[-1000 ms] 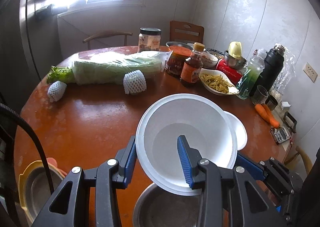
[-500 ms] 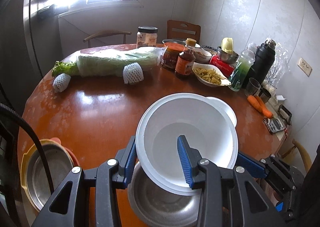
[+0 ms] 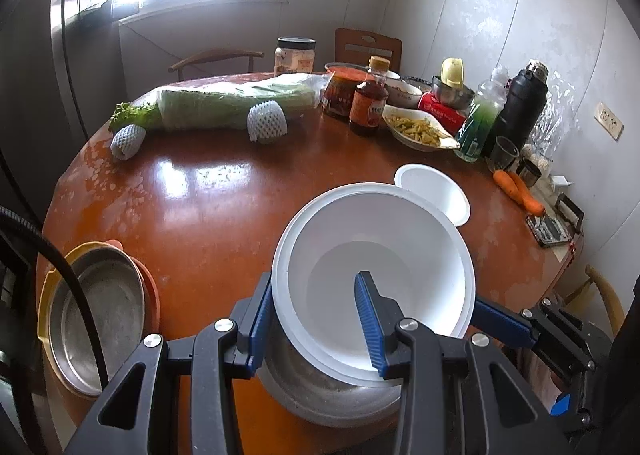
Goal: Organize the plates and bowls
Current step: 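Lift the white bowl with the left gripper and lower it into the steel bowl, then open the left gripper and withdraw from the nested bowls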
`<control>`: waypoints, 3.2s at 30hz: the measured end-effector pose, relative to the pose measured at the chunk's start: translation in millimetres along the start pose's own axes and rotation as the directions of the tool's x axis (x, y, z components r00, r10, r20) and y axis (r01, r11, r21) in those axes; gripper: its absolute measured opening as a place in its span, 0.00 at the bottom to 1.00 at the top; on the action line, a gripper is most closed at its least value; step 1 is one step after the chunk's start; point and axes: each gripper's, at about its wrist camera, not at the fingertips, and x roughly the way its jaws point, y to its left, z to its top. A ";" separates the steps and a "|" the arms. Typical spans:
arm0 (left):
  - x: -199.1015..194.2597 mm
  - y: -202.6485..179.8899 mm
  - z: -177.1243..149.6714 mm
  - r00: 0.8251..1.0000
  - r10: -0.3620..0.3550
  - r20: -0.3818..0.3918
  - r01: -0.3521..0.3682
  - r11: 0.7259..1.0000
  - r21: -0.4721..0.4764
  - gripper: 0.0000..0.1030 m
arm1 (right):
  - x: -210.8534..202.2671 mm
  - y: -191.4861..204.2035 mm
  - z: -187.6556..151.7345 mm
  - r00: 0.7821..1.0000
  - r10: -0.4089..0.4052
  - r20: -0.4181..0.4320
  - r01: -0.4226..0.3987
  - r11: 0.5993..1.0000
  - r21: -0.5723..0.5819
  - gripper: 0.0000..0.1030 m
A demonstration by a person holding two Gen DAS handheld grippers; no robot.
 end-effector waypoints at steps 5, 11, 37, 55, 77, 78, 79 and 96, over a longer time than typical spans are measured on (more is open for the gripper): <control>7.1 1.8 -7.7 1.000 0.005 -0.024 -0.006 1.000 -0.008 0.39 | 3.8 -0.8 -7.3 1.000 0.008 -0.026 -0.008 1.000 0.003 0.43; 17.2 3.8 -16.0 0.999 0.014 -0.049 -0.015 1.000 -0.011 0.39 | 11.8 -3.9 -15.0 0.998 0.016 -0.057 -0.016 1.000 0.013 0.43; 42.8 8.3 -26.2 0.993 0.040 -0.107 -0.042 0.999 -0.020 0.39 | 36.3 -14.2 -30.7 0.989 0.030 -0.143 -0.024 0.999 0.037 0.44; 28.3 13.7 -24.7 0.997 0.025 -0.077 -0.029 0.998 -0.048 0.40 | 25.3 -18.3 -28.5 0.992 0.004 -0.122 0.001 0.999 0.041 0.51; 8.5 -11.5 4.1 1.000 0.026 -0.002 -0.026 0.999 -0.020 0.57 | -12.0 -43.8 -11.1 0.995 -0.097 -0.009 0.097 0.994 0.057 0.58; 8.6 -14.2 6.6 1.000 0.026 0.000 -0.026 1.000 -0.016 0.57 | -14.6 -46.9 -9.9 0.995 -0.101 -0.002 0.101 0.993 0.061 0.59; 8.3 -17.4 9.6 1.000 0.025 0.005 -0.025 1.000 -0.011 0.58 | -16.7 -49.6 -8.6 0.994 -0.108 0.003 0.108 0.992 0.066 0.60; 42.1 -72.5 65.6 1.000 0.001 0.028 -0.002 0.998 0.057 0.63 | -25.5 -128.1 9.1 0.979 -0.199 0.043 0.189 0.967 0.171 0.68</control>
